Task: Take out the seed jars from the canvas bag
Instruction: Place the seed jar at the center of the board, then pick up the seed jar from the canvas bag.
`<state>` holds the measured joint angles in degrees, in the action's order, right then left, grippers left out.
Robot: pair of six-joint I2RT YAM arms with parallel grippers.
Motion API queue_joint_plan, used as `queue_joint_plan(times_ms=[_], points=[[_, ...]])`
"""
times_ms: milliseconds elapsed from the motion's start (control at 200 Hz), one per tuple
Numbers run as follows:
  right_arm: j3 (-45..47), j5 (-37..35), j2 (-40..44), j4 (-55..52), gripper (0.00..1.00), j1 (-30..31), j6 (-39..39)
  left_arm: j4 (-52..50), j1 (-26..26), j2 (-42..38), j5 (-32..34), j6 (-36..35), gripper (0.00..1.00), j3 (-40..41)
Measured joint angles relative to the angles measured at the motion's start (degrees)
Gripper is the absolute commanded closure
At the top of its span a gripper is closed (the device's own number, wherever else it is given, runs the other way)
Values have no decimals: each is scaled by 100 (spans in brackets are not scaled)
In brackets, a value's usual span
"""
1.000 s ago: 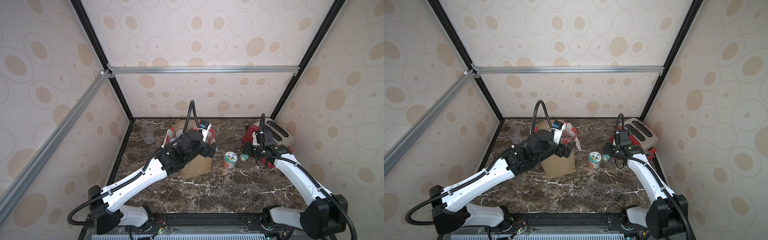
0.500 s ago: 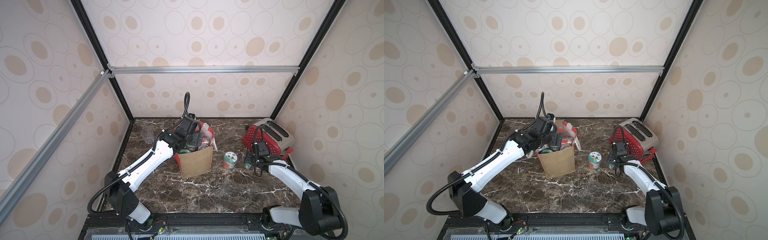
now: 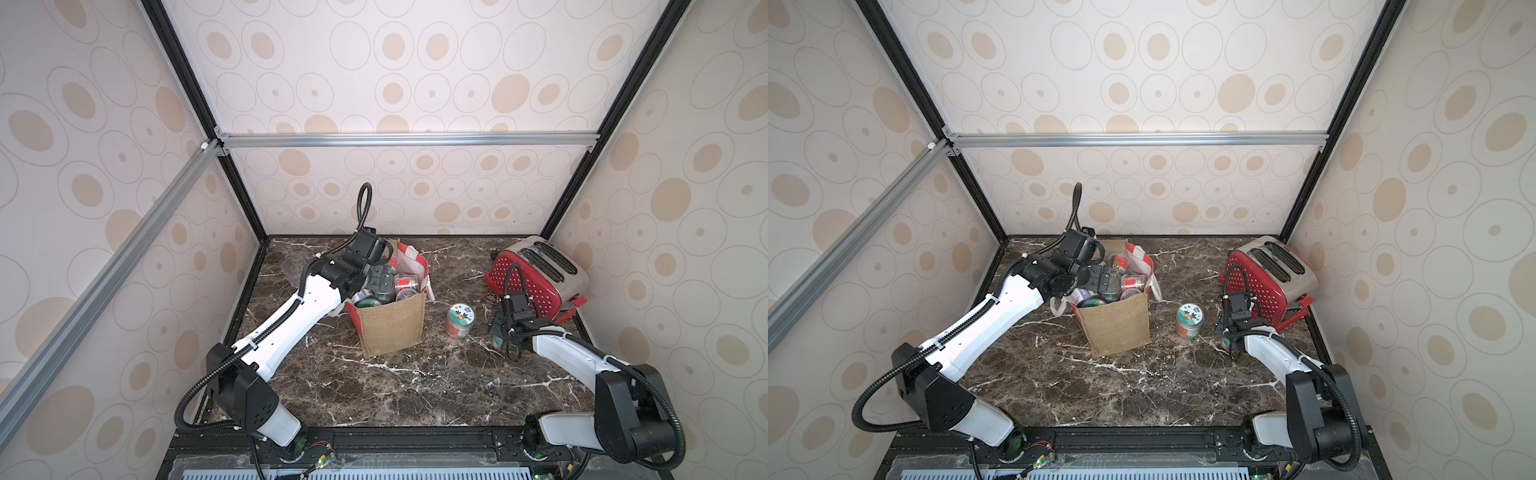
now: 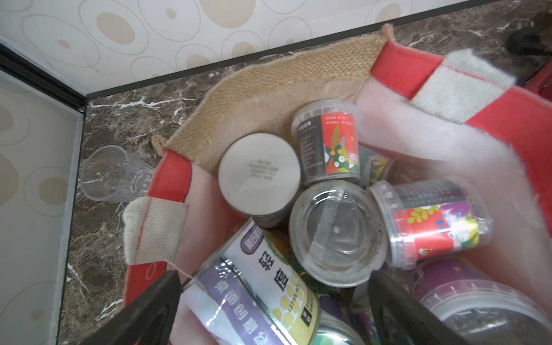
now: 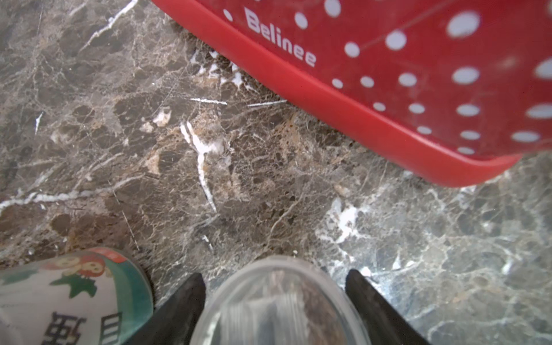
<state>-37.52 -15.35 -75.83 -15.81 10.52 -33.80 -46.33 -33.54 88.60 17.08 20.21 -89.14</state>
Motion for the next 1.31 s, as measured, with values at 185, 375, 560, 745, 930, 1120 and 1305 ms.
queue_joint_plan(times_ms=[185,375,560,745,930,1120,1305], points=[[26,151,175,-4,2,0,79,-66,46,2,-61,-4,2,-70],[13,138,649,-400,0,0,81,-114,46,332,-280,-28,2,-691],[-177,46,1150,-1049,0,0,107,-149,46,1021,-520,-57,6,-1434],[-459,37,1423,-1606,0,0,197,-267,46,1700,-743,-55,7,-1867],[-699,190,1565,-2039,0,0,291,-431,55,2275,-710,-28,13,-2094],[-1023,334,1685,-2319,0,0,374,-306,118,2752,-778,173,13,-2192],[-1156,437,1703,-2400,0,0,452,-85,173,2802,-767,343,17,-2170]])
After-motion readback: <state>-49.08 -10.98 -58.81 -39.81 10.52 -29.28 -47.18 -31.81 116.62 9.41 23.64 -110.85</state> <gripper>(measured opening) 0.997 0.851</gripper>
